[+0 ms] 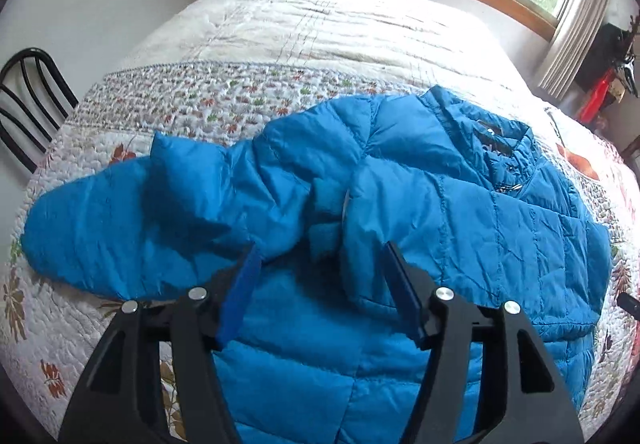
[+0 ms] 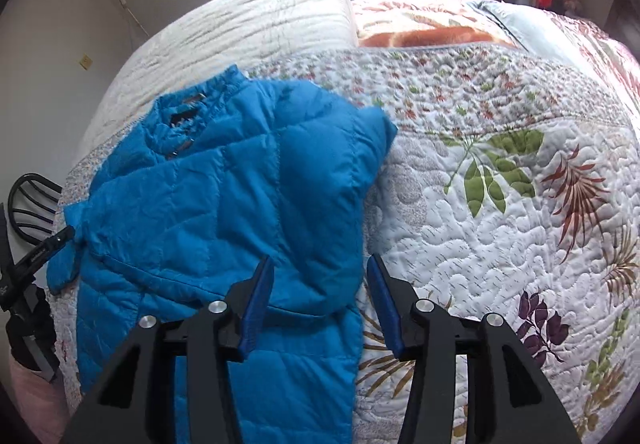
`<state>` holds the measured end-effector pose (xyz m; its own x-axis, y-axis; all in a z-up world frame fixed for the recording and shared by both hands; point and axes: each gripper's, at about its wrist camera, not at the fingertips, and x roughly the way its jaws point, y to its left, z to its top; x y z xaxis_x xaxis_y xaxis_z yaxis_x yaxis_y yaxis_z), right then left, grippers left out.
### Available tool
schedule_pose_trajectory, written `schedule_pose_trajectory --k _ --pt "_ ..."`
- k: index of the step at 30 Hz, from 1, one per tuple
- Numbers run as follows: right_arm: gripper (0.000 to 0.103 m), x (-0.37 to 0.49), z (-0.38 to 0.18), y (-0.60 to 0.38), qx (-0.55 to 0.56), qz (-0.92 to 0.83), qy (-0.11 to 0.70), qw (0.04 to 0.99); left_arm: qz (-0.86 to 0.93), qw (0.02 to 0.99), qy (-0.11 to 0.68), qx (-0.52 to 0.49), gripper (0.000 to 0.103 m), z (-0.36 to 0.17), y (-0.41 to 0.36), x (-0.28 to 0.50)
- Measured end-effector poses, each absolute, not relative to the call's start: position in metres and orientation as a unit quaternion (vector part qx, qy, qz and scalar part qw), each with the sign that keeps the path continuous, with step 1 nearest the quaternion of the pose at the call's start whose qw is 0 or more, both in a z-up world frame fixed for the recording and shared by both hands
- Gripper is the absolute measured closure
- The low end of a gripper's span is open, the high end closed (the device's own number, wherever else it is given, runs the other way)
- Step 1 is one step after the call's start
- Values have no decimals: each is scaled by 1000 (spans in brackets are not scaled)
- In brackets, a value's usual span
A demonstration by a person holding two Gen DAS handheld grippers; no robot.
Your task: Fold large clothes
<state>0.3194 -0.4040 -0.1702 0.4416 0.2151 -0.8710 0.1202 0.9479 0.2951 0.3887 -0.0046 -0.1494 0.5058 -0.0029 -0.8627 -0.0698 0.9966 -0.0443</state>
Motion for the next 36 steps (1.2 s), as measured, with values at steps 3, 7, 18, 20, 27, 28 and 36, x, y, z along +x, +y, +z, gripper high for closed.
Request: schedule_pose_trajectory --k 3,7,18,20,27,28,36 --pt "53 324 -169 -375 157 68 538 825 -18 867 496 -39 41 -143 -29 389" --pt "54 342 -198 -336 144 86 568 806 -45 857 513 -20 41 -163 -66 395" --pt "58 348 -250 -320 122 68 594 793 -59 827 559 14 40 -228 -81 399" --pt "58 347 -251 -315 109 59 589 798 -58 828 558 16 40 -230 -81 398" --pt "56 340 -231 -320 129 68 570 809 -59 826 560 -22 41 -211 -67 395" --pt "54 334 -220 -321 135 79 554 818 -57 832 551 -33 40 -202 -58 391" --pt "44 310 -184 -311 143 106 535 826 58 853 510 -91 20 -166 87 345"
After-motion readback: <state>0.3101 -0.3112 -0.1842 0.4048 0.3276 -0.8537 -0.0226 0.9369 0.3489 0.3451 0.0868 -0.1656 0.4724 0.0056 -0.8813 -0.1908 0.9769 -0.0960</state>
